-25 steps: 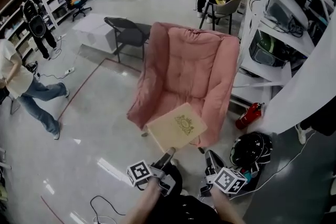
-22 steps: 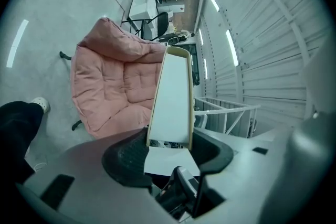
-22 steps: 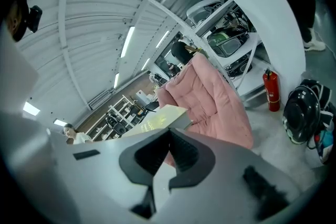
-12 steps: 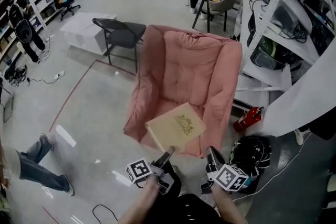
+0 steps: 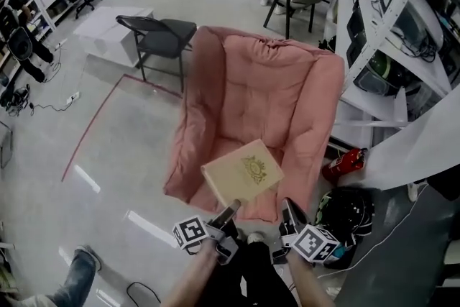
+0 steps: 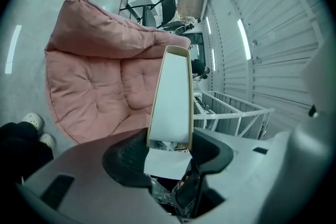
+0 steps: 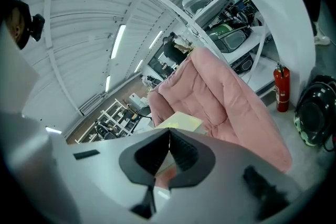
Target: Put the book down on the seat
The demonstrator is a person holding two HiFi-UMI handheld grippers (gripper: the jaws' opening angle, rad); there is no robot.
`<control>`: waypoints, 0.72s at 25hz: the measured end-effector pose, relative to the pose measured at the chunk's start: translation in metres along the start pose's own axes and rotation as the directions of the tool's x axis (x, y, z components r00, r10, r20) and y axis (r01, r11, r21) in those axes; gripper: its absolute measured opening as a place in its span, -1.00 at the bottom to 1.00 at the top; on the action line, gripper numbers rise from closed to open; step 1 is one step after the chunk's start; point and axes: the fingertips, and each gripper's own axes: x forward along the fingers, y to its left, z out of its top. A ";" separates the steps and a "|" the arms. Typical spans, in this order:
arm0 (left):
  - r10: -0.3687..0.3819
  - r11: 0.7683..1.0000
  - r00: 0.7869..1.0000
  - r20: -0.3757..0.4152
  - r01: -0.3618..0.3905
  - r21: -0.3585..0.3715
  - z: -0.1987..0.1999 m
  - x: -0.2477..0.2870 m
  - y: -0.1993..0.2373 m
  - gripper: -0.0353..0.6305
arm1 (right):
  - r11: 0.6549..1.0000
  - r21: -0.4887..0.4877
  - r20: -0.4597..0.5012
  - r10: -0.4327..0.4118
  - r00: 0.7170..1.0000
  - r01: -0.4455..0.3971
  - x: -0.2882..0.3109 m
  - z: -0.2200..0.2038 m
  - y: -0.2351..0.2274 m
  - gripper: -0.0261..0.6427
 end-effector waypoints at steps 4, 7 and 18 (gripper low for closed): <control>0.017 1.000 1.000 -0.008 -0.017 -0.011 0.004 0.023 0.019 -0.18 | 1.000 0.002 0.003 -0.005 1.000 0.005 0.021 0.009 -0.018 -0.89; 0.027 0.999 1.000 0.004 -0.027 -0.043 0.005 0.037 0.036 -0.18 | 1.000 0.003 -0.015 -0.016 1.000 0.016 0.034 0.007 -0.037 -0.89; 0.062 0.996 0.998 -0.001 -0.062 -0.065 0.024 0.088 0.107 -0.18 | 0.997 0.030 -0.045 -0.068 0.997 0.069 0.069 -0.003 -0.109 -0.89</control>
